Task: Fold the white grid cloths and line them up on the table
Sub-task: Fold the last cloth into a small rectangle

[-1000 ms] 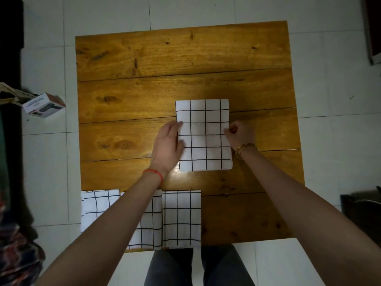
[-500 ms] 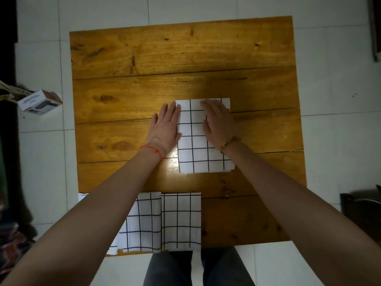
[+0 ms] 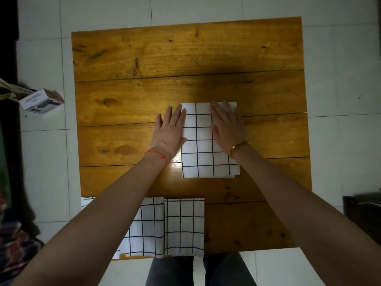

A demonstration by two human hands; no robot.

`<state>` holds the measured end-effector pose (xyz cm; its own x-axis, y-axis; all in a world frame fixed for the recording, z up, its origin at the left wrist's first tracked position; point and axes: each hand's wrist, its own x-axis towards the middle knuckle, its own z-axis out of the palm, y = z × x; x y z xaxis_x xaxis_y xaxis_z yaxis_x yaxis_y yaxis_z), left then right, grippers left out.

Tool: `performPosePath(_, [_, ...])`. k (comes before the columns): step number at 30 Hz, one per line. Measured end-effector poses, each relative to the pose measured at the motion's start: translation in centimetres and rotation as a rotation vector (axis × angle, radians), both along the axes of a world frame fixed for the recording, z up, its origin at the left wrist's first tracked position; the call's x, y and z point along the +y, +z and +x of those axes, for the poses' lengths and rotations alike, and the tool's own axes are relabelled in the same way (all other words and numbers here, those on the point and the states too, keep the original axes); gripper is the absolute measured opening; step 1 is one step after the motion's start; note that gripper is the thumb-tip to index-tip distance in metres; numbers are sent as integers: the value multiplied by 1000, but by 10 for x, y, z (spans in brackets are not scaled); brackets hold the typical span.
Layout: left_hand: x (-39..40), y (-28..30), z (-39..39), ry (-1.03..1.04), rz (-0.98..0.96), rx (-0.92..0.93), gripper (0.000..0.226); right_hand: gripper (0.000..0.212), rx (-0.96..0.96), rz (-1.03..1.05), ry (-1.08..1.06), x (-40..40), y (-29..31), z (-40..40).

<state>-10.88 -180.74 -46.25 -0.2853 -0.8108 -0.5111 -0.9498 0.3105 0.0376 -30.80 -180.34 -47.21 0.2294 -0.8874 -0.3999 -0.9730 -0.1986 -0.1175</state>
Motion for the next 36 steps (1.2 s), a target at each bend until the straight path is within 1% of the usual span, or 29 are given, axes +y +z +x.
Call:
performPosePath(3, [0,-1,0,-13,-2,-11,83,56,45,-20,-118,10,2,-32])
performPosePath(7, [1,-1,0,-19,-10,-13,82,56,37,-35,-143,11,5,-38])
performPosePath(9, [3,0,0,-35,-43,-2,77,56,0,-55,-110,10,9,-28])
performPosePath(13, [18,0,2,-40,-131,45,63,54,-44,-19,80,19,8,0])
performPosePath(14, [24,-1,3,-31,-130,56,62,53,-54,-2,90,23,6,6])
performPosePath(17, [43,-4,7,-44,-116,47,58,52,-80,27,32,30,1,13])
performPosePath(21, [71,-3,19,-124,-126,41,56,53,-95,33,27,30,1,11])
performPosePath(25, [102,-1,34,-263,-98,26,57,53,-77,66,26,27,5,13])
performPosePath(29, [126,4,46,-382,-135,67,55,53,-81,64,11,28,7,16])
performPosePath(31, [134,4,50,-419,-114,66,54,53,-80,64,5,29,6,18])
performPosePath(34, [137,8,50,-367,-139,141,48,54,-191,-19,-54,31,4,15])
performPosePath(36, [132,12,48,-262,-167,269,44,52,-315,-140,-204,36,5,10])
